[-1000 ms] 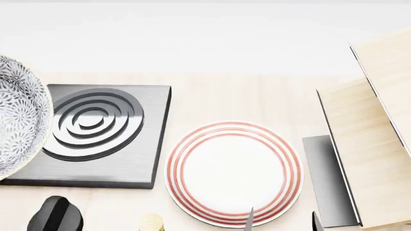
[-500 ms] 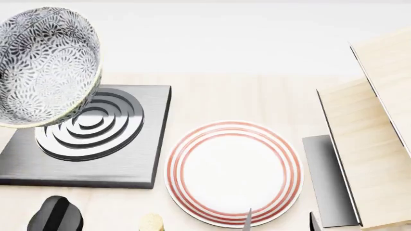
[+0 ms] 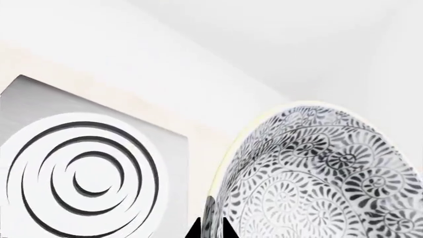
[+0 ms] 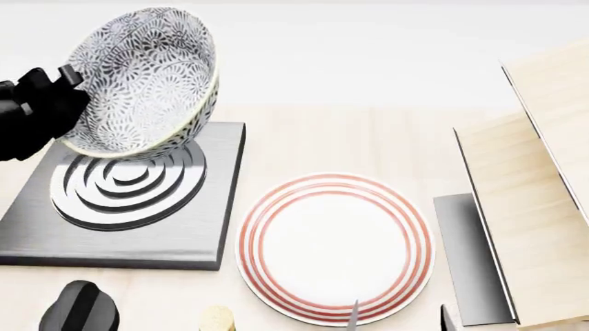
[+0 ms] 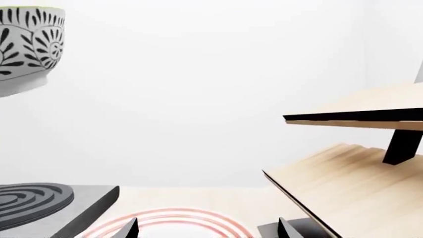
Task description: Pick up the akita bowl and put it on the plate.
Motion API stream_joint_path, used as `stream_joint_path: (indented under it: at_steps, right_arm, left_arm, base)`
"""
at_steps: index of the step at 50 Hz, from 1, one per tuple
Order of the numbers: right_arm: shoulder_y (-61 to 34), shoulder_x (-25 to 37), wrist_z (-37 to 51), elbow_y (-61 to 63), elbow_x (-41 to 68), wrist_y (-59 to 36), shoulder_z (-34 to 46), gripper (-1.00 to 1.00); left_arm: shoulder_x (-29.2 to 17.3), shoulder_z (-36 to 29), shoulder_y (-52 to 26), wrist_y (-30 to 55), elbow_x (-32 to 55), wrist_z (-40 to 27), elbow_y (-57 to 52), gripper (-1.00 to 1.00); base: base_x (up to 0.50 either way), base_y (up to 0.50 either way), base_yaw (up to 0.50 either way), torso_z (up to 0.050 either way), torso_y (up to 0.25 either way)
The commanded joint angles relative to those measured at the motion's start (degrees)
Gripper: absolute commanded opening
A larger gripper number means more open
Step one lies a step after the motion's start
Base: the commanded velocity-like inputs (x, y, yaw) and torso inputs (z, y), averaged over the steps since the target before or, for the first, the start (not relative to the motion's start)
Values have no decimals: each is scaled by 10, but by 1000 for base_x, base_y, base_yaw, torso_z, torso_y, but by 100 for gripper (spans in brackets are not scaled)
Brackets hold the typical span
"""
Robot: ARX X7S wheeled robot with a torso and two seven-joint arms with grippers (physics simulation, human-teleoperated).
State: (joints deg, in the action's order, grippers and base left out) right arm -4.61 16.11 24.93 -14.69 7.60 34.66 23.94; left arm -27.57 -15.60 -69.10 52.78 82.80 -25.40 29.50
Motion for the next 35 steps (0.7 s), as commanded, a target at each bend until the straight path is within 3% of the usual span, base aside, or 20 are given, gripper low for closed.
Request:
stream_joint_path:
  at_steps: [1, 8, 26, 35]
  right_arm:
    - [-2, -1, -1, -7, 1, 4, 3, 100]
    - [-4, -1, -2, -12, 3, 7, 4, 100]
    - [-10, -2, -5, -26, 8, 16, 7, 100]
    - [-10, -2, -6, -30, 10, 18, 8, 100]
  left_arm:
    - [45, -41, -53, -19, -45, 53, 96, -100]
    - [76, -83, -77, -27, -87, 75, 141, -100]
    - [199, -197, -177, -107, -222, 206, 419, -100]
    - [230, -212, -190, -112, -273, 223, 454, -100]
  base:
    - [0, 0, 0, 0, 0]
    - [0, 0, 0, 0, 0]
    - [0, 0, 0, 0, 1]
    - [0, 0, 0, 0, 0]
